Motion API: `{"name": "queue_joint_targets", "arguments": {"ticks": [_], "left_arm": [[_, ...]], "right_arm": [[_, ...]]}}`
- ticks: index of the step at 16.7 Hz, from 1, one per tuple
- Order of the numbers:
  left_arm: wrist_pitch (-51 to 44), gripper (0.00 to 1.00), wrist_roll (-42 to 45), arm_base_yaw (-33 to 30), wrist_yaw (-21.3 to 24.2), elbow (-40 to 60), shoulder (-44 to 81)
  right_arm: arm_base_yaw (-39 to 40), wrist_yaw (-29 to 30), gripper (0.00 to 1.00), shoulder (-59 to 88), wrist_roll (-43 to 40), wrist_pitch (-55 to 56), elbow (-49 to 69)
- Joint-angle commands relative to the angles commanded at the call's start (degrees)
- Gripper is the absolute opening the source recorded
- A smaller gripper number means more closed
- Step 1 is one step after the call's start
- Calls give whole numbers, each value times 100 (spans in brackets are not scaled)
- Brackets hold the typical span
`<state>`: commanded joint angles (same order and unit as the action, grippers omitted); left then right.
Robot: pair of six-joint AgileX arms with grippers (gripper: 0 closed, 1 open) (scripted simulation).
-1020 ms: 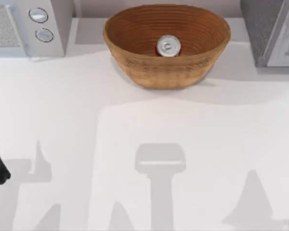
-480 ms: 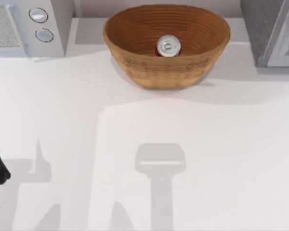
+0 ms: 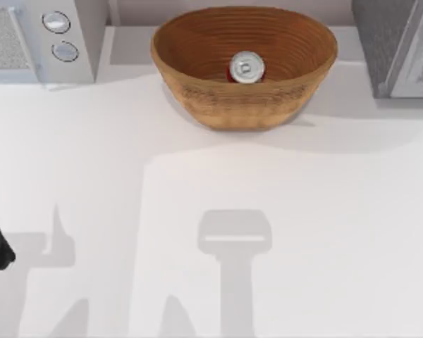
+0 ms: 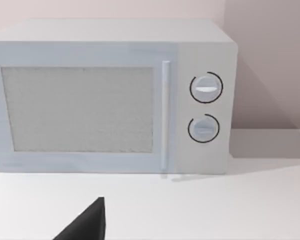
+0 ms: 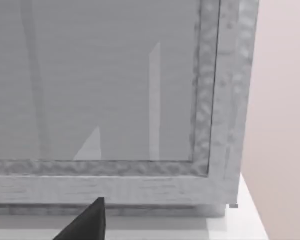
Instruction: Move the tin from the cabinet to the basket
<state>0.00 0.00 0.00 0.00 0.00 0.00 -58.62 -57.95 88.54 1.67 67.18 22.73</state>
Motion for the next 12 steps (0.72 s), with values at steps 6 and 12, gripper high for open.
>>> {"name": "queue_joint_targets", "arguments": {"ticks": [6, 12], "left_arm": [[0, 100, 0, 0, 0, 0, 0], [0, 100, 0, 0, 0, 0, 0]], "right_arm": [[-125, -126, 100, -144, 1, -1906, 1795], [-197, -186, 100, -471, 8, -5162, 4465]]}}
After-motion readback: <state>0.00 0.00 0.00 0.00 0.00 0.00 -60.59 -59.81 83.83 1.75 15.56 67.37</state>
